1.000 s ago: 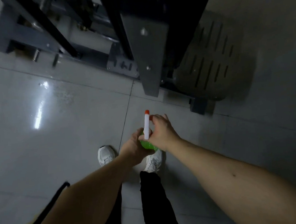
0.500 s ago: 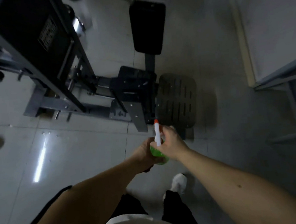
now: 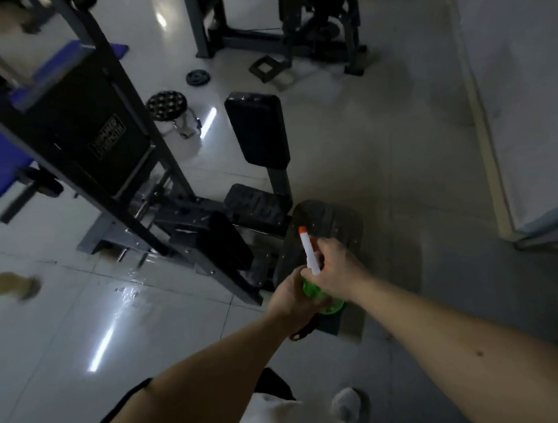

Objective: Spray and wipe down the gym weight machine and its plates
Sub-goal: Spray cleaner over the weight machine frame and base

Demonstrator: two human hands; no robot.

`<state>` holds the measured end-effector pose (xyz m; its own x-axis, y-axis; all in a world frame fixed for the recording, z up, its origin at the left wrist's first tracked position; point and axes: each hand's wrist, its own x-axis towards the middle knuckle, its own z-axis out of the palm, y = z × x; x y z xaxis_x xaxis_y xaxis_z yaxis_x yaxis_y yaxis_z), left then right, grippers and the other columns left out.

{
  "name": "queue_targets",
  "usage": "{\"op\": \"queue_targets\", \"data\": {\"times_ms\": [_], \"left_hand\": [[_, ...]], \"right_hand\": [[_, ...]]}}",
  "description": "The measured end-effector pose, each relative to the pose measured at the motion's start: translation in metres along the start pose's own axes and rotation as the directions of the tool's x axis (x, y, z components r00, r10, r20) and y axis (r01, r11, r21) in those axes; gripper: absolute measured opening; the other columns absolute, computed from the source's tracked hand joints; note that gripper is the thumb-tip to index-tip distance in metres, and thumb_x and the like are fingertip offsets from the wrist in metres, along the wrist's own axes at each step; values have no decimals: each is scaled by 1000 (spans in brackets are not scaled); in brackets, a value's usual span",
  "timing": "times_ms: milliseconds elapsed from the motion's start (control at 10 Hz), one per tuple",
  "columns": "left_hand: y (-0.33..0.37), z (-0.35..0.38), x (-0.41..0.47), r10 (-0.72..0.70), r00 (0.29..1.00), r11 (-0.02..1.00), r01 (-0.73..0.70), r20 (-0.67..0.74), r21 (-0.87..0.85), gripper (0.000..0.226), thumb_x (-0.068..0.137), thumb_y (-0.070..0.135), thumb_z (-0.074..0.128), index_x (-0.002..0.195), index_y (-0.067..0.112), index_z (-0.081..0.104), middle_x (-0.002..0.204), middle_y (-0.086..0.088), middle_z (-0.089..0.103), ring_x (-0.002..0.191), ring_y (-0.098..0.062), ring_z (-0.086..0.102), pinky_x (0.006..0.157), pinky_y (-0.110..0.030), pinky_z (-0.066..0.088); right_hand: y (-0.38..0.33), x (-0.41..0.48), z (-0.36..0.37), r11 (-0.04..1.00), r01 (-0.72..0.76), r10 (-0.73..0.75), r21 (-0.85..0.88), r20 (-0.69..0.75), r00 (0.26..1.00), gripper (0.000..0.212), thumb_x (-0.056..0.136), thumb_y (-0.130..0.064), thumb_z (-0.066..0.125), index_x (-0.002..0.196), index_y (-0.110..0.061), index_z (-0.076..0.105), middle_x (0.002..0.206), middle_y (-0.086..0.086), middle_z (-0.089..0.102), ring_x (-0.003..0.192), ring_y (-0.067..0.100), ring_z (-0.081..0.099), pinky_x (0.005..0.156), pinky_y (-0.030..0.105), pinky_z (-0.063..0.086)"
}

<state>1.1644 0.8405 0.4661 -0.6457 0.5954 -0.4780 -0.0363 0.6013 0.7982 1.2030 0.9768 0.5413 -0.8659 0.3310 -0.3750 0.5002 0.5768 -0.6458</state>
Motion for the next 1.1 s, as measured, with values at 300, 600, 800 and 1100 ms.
{"op": "queue_targets", "data": {"times_ms": [300, 600, 800, 1100], "left_hand": [[69, 45, 45, -13, 949, 991, -28, -315, -127, 66, 75, 64, 72, 130, 30, 60, 112, 19, 66, 104, -1, 62, 88, -25, 54], [79, 27, 118, -95, 905, 923, -77, -415, -378, 44, 91, 33, 71, 133, 31, 57, 123, 14, 64, 119, -1, 58, 105, -38, 51], [69, 14, 153, -220, 808, 869, -92, -547, -486, 66, 96, 39, 65, 152, 20, 36, 145, 1, 53, 137, -15, 48, 116, -43, 41], [105, 9, 222, -378, 536, 916, 97, -755, -390, 45, 106, 4, 49, 149, 4, 35, 141, -2, 50, 131, -5, 48, 108, -17, 37]], "right_hand": [[8, 62, -55, 957, 285, -284, -55, 18, 959, 37, 92, -35, 73, 121, -15, 64, 97, -19, 46, 112, 20, 53, 94, 40, 52], [-33, 174, -57, 749, 524, -356, -406, 420, 835, 25, 83, -24, 67, 105, -18, 57, 104, -3, 43, 99, 17, 42, 90, 33, 41], [-61, 224, -29, 677, 615, -339, -405, 570, 749, 17, 82, -29, 63, 76, -22, 48, 89, 1, 49, 85, 25, 50, 79, 39, 47], [-44, 306, -26, 550, 809, -426, -207, 763, 485, 27, 84, -24, 60, 66, -24, 39, 77, 1, 47, 76, 24, 49, 66, 32, 36]]}}
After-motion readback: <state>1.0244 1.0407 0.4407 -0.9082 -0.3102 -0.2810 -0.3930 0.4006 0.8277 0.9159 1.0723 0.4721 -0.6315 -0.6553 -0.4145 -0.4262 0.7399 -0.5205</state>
